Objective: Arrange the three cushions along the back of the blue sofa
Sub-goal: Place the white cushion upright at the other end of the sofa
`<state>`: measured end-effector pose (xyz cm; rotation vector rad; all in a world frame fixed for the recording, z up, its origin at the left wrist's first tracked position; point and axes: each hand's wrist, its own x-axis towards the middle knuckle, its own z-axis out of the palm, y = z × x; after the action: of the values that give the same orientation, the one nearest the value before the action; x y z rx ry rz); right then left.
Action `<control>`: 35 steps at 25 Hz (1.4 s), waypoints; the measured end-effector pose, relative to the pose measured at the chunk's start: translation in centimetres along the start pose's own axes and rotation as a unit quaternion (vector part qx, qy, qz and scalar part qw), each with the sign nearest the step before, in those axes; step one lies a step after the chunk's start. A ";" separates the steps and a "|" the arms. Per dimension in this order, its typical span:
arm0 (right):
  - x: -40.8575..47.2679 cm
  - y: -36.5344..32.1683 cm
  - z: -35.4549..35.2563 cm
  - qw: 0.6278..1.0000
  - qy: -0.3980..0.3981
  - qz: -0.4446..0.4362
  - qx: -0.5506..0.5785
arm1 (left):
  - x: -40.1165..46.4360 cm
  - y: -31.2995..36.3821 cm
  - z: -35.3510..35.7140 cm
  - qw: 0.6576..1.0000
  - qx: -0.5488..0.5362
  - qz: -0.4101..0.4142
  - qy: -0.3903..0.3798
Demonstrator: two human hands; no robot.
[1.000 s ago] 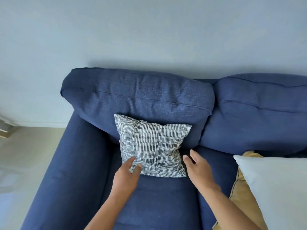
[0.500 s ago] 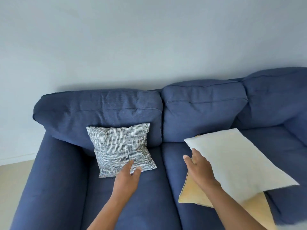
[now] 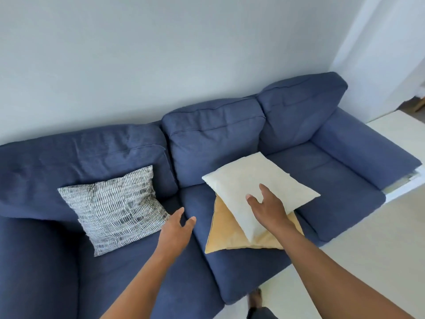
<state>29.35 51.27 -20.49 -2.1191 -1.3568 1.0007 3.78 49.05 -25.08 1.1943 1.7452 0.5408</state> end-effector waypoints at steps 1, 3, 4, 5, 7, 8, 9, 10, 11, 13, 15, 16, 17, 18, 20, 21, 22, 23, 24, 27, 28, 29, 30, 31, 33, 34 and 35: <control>0.9 0.7 -0.9 1.000 0.002 0.007 0.002 | 0.7 0.7 0.9 1.000 0.008 0.001 -0.003; 3.1 1.9 -2.3 1.000 -0.002 0.015 0.008 | 2.3 2.2 2.5 1.000 0.015 0.001 -0.001; 4.4 2.7 -3.0 1.000 -0.003 0.015 0.010 | 3.0 3.0 3.5 1.000 0.015 -0.004 -0.003; 6.1 3.4 -3.8 1.000 -0.006 0.014 0.008 | 4.0 3.8 4.7 1.000 0.016 -0.014 -0.004; 10.3 5.0 -5.4 1.000 -0.021 0.015 0.002 | 6.2 5.6 7.4 0.998 0.018 -0.056 0.010; 12.4 5.7 -6.2 0.999 -0.032 0.021 0.002 | 7.3 6.3 8.9 0.996 0.020 -0.080 0.018; 14.7 6.5 -7.0 0.999 -0.044 0.025 0.003 | 8.5 6.9 10.5 0.994 0.019 -0.102 0.024; 16.9 7.3 -7.7 0.998 -0.056 0.028 0.003 | 9.6 7.5 12.1 0.992 0.012 -0.124 0.027; 18.6 7.9 -8.3 0.997 -0.066 0.029 0.004 | 10.3 8.1 13.3 0.989 0.000 -0.144 0.029; 22.3 9.3 -9.3 0.995 -0.090 0.049 -0.004 | 12.1 9.1 15.7 0.984 -0.015 -0.172 0.036; 25.6 10.4 -10.0 0.991 -0.112 0.063 -0.024 | 13.7 9.4 17.9 0.974 -0.041 -0.218 0.043; 27.1 10.8 -10.1 0.991 -0.112 0.065 -0.035 | 14.3 9.5 18.8 0.968 -0.052 -0.239 0.050; 28.6 11.1 -10.1 0.990 -0.115 0.064 -0.042 | 14.8 9.3 19.6 0.964 -0.061 -0.253 0.058; 29.7 11.4 -9.9 0.990 -0.118 0.061 -0.038 | 15.3 9.0 20.2 0.962 -0.057 -0.260 0.062; 31.5 12.0 -9.7 0.990 -0.114 0.076 -0.031 | 16.2 8.5 20.9 0.959 -0.050 -0.272 0.069; 32.3 12.5 -9.5 0.990 -0.110 0.082 -0.036 | 16.7 8.3 21.2 0.956 -0.064 -0.277 0.073; 32.9 13.2 -9.3 0.990 -0.110 0.086 -0.031 | 17.2 8.2 21.4 0.955 -0.083 -0.278 0.069; 33.4 13.8 -9.1 0.988 -0.115 0.100 -0.018 | 17.7 7.8 21.7 0.953 -0.107 -0.275 0.068; 33.9 14.6 -8.9 0.985 -0.123 0.125 -0.004 | 18.1 7.3 22.0 0.947 -0.139 -0.282 0.064; 34.2 16.6 -8.4 0.963 -0.161 0.217 0.003 | 18.3 6.6 22.9 0.908 -0.254 -0.329 0.049; 34.1 17.1 -8.3 0.955 -0.177 0.235 0.032 | 18.1 6.8 23.1 0.895 -0.275 -0.348 0.040; 33.5 17.2 -8.4 0.947 -0.191 0.246 0.076 | 17.7 7.0 23.4 0.884 -0.291 -0.364 0.034; 32.9 17.1 -8.5 0.939 -0.198 0.253 0.118 | 17.3 7.2 23.5 0.878 -0.297 -0.372 0.036; 32.2 16.7 -8.9 0.935 -0.205 0.248 0.148 | 17.0 7.6 23.4 0.879 -0.299 -0.370 0.040; 30.3 15.5 -10.3 0.934 -0.209 0.220 0.191 | 16.2 8.0 22.8 0.893 -0.287 -0.343 0.051; 29.3 15.0 -11.1 0.933 -0.204 0.206 0.212 | 15.8 8.5 22.4 0.903 -0.273 -0.327 0.055; 28.4 14.5 -11.9 0.934 -0.196 0.193 0.229 | 15.4 8.9 21.9 0.912 -0.261 -0.312 0.057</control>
<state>54.38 70.97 -32.34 -1.9119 -0.7470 1.7802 25.53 63.63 -35.59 0.2066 1.7978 0.6298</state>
